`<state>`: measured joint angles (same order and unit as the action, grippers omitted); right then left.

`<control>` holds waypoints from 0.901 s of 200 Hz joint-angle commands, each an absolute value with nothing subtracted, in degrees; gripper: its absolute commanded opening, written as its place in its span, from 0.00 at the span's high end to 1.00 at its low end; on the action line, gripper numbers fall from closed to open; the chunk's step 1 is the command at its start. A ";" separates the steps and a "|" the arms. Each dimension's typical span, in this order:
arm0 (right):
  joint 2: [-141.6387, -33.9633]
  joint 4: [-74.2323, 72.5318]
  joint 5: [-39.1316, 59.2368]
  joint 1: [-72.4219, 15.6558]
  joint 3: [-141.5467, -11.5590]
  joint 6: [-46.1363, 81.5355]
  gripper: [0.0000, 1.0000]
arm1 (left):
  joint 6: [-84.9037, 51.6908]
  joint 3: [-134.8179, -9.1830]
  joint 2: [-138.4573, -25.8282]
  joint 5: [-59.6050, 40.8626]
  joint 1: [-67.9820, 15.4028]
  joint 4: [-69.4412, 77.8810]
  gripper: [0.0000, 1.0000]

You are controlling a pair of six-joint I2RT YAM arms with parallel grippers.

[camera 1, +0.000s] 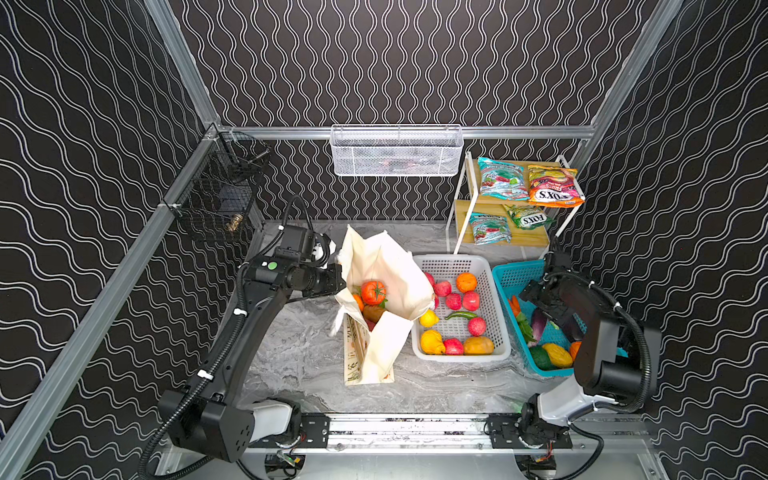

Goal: Place the food into the grocery bag and tie it
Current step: 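Grasp the small purple eggplant in the teal basket with the right gripper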

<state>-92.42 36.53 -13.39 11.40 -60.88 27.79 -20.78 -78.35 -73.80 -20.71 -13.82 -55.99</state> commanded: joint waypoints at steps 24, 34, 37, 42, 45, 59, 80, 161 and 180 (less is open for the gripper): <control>-96.07 35.52 -12.52 10.02 -59.89 27.84 0.10 | -19.99 -79.97 -74.27 -19.21 -13.77 -57.54 1.00; -97.03 35.16 -11.94 10.02 -59.77 27.61 0.11 | -20.00 -80.43 -74.53 -19.09 -13.80 -58.10 1.00; -97.27 35.09 -11.82 10.02 -59.80 27.60 0.11 | -20.02 -80.62 -74.59 -19.03 -13.79 -58.28 1.00; -97.74 34.94 -11.63 10.01 -59.72 27.52 0.12 | -19.97 -80.96 -74.74 -18.91 -13.75 -58.62 1.00; -97.97 34.82 -11.48 10.02 -59.69 27.42 0.12 | -19.95 -81.20 -74.82 -18.90 -13.77 -58.89 1.00; -98.73 34.17 -10.54 10.16 -59.34 27.08 0.15 | -19.96 -82.27 -75.11 -18.48 -13.80 -59.64 1.00; -99.98 33.15 -9.52 10.54 -58.89 26.96 0.17 | -20.03 -83.81 -75.65 -17.80 -13.80 -60.81 1.00; -99.45 32.46 -7.65 13.78 -57.99 26.98 0.20 | -20.84 -84.56 -76.64 -17.58 -14.02 -60.69 1.00; -100.31 31.39 -6.69 13.90 -57.57 27.24 0.25 | -20.70 -84.61 -76.42 -17.45 -14.06 -60.64 1.00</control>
<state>-99.22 31.73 -9.19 13.82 -58.08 27.31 -20.86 -84.09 -76.58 -17.74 -13.96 -61.41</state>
